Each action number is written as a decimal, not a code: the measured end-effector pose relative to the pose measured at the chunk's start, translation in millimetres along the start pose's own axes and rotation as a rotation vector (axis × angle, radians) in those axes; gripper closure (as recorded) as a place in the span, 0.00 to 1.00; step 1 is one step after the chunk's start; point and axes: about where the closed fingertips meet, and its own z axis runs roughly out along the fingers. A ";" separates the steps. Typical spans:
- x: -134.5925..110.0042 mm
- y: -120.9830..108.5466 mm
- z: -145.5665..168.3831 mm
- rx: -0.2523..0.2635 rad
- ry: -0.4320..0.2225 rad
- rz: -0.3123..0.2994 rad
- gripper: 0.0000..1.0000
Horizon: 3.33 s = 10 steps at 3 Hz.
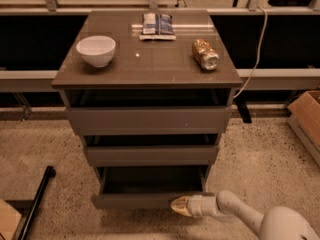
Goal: Close bottom drawer
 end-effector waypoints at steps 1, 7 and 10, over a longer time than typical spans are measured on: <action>0.2 0.4 -0.3 0.000 0.000 0.000 1.00; -13.2 -73.8 29.0 0.098 -0.030 -0.082 0.28; -13.9 -71.7 32.4 0.093 -0.032 -0.081 0.00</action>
Offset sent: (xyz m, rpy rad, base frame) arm 0.0961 -0.0035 -0.0096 -0.0060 -0.1538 -0.1000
